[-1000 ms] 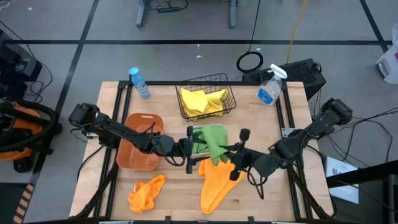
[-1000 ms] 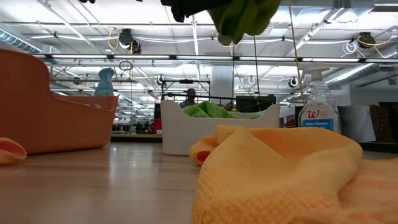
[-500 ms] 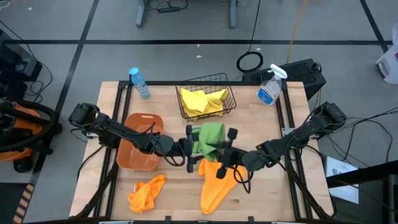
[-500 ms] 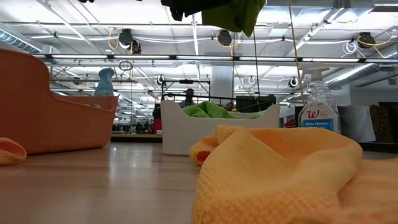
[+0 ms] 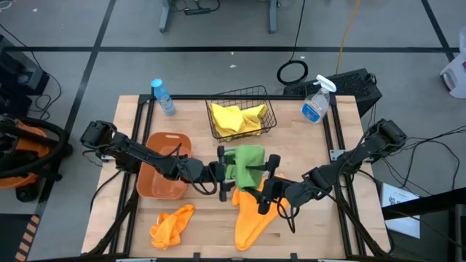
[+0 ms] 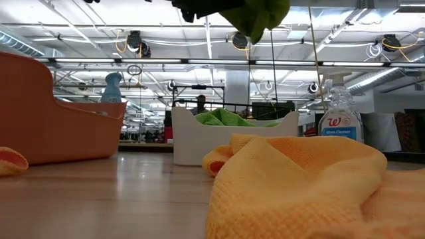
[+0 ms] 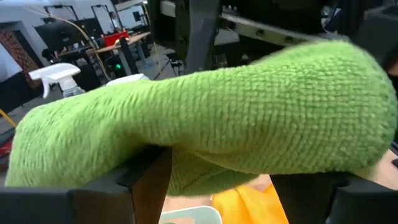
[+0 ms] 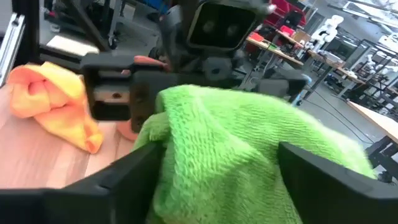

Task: Sort microfiber towel by color & place in baskets
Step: Put the green towel into the white bin

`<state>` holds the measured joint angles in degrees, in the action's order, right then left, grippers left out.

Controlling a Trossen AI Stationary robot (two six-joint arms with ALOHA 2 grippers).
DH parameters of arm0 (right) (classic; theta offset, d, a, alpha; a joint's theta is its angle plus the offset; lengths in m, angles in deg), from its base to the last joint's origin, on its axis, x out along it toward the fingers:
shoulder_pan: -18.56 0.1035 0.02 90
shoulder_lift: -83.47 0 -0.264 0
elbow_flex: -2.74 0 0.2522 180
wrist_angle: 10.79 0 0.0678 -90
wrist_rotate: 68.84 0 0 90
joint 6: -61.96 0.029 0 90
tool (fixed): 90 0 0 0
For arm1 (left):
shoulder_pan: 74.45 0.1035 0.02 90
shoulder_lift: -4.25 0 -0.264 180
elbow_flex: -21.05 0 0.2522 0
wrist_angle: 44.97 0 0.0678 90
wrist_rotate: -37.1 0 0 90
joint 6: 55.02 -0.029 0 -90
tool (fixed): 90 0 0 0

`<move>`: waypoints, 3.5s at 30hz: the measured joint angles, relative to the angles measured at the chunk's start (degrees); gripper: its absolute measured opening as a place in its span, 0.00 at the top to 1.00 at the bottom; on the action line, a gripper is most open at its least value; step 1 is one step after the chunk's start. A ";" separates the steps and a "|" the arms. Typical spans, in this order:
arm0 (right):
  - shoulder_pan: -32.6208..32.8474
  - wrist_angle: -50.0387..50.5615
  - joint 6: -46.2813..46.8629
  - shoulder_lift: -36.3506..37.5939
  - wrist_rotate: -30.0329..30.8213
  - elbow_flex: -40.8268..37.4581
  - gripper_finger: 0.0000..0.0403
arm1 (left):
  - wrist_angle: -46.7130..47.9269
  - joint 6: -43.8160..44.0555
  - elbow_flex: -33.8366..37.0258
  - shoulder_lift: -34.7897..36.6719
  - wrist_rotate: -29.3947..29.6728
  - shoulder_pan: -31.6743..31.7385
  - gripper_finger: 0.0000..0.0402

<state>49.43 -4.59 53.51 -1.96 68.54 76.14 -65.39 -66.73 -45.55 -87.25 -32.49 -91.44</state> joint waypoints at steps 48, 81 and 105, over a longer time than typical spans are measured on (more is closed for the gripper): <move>-12.25 19.27 13.29 -0.09 -10.83 -0.04 0.97 | 43.90 15.45 -0.04 13.70 9.17 -7.21 0.36; -21.61 31.27 30.84 -9.66 -28.48 4.28 0.50 | 43.81 17.85 -0.02 13.64 10.12 -12.10 0.36; -24.49 22.59 32.84 -9.07 -31.80 1.49 0.97 | 44.34 23.40 -0.02 13.62 9.60 -19.80 0.36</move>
<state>24.94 18.00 86.35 -11.03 36.73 77.62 -21.05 -43.33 -45.57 -73.64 -22.89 -111.24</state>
